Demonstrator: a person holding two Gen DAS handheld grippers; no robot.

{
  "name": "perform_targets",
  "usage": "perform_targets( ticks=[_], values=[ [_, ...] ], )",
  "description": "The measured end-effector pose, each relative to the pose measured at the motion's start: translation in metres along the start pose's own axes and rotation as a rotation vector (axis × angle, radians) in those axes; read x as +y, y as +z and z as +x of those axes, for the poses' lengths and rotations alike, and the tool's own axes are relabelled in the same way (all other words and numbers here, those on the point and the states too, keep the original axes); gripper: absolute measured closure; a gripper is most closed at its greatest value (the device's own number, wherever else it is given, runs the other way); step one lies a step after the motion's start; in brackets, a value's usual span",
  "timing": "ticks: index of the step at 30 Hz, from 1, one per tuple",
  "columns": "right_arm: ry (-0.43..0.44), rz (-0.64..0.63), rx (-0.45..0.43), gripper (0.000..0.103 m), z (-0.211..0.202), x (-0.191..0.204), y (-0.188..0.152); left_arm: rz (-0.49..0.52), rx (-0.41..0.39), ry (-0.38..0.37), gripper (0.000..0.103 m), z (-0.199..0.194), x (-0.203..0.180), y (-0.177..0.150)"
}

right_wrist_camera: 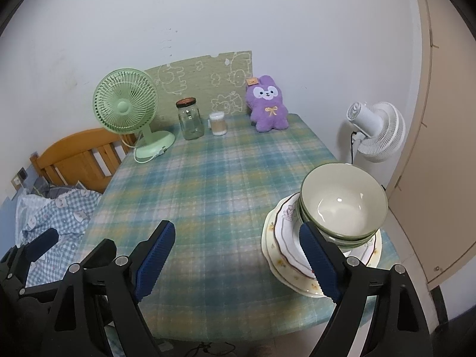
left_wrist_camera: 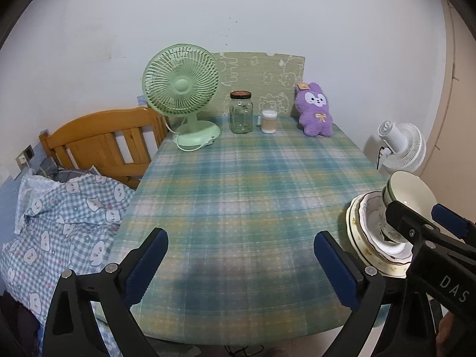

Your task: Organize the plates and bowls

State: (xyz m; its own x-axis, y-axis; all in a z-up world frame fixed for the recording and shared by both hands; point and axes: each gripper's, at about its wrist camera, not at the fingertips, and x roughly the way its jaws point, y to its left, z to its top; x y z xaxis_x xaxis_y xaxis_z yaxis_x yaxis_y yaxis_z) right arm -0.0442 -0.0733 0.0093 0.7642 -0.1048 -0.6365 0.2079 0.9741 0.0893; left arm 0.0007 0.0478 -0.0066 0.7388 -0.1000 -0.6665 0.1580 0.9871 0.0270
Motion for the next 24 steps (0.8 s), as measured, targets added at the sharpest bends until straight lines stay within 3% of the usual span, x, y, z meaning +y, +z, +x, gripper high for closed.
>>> perform_targets(
  ticks=[13,24],
  values=[
    [0.004,-0.025,-0.045,0.015,0.001,-0.005,-0.019,-0.034,-0.037,0.008,0.004,-0.003,0.005,-0.022],
    [-0.009,-0.037,-0.074,0.015,-0.009,-0.008,-0.025,-0.085,-0.116,0.024,0.003,-0.017,0.01,-0.026]
  ],
)
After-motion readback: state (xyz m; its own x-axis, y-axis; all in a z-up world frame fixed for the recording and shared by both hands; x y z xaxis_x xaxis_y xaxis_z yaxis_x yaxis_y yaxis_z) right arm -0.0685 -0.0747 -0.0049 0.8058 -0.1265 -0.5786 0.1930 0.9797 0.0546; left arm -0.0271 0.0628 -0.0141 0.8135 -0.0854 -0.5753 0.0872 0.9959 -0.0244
